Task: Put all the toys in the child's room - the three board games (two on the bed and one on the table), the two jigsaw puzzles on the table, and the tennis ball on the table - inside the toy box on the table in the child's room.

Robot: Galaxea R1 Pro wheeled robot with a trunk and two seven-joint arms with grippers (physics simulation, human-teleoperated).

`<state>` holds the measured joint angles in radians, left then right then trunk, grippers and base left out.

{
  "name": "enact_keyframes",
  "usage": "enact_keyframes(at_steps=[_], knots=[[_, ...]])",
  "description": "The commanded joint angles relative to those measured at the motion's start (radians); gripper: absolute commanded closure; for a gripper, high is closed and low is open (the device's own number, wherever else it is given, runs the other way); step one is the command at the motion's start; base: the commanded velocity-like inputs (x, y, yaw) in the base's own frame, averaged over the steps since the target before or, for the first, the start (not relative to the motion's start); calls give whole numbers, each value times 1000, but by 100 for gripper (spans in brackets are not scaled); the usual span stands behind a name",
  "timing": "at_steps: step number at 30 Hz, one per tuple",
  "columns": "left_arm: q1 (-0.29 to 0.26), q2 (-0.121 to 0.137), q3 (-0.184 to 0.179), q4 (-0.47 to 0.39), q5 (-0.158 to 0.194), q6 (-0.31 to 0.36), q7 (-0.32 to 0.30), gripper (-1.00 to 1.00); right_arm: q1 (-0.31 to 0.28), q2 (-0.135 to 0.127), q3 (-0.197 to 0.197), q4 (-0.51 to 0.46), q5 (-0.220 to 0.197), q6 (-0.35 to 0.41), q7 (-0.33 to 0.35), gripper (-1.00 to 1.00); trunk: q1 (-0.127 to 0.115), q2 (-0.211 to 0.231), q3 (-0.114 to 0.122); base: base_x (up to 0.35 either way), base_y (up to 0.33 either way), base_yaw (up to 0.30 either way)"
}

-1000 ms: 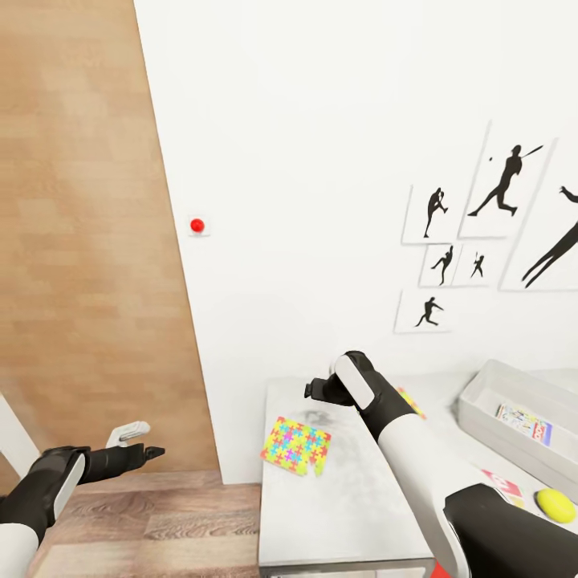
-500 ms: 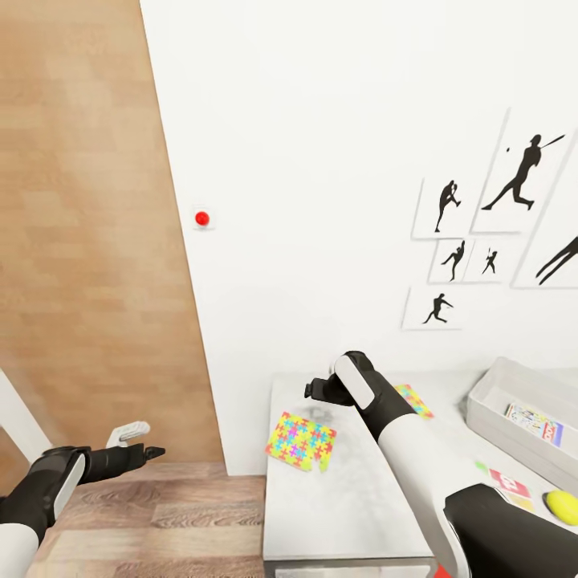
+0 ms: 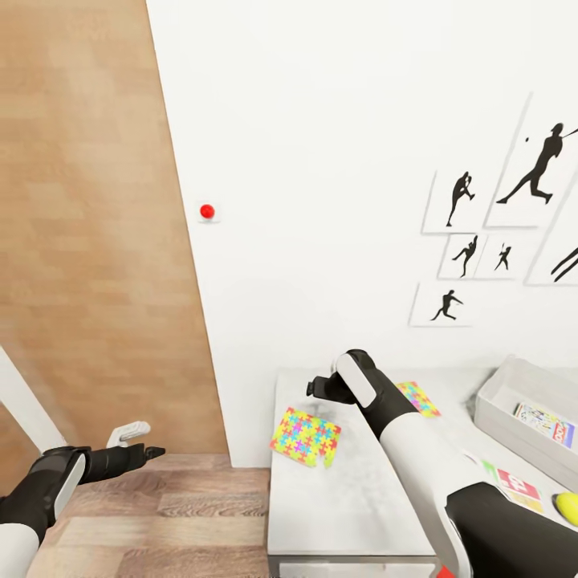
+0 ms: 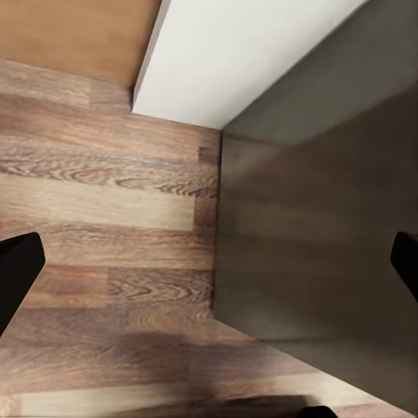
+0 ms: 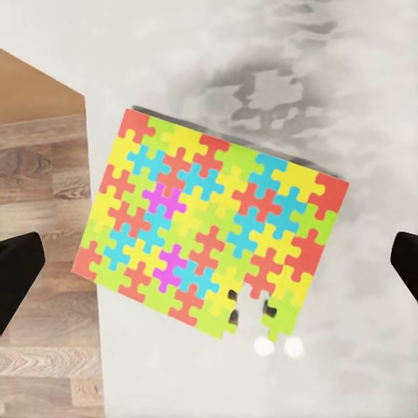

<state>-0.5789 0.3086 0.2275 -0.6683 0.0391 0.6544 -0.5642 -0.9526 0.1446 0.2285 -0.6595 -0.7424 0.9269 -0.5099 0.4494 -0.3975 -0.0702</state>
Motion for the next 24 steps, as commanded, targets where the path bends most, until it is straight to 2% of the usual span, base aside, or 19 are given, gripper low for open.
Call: enact_keyframes(at_steps=[1, 14, 24], knots=[[-1, 0, 3, -1, 4, 8, -2, -100, -1, -1, 3, -1, -11, 1, -10, -100, 1, -3, -4, 0, 0, 65], [-1, 0, 3, -1, 4, 8, -2, -100, -5, -11, 3, -8, -12, 1, -8, -100, 1, -3, -19, 0, 0, 17], [-1, 1, 3, -1, 4, 7, -2, -100, -6, -11, 2, -8, -12, 1, -7, -100, 1, -3, -29, 0, 0, -110]])
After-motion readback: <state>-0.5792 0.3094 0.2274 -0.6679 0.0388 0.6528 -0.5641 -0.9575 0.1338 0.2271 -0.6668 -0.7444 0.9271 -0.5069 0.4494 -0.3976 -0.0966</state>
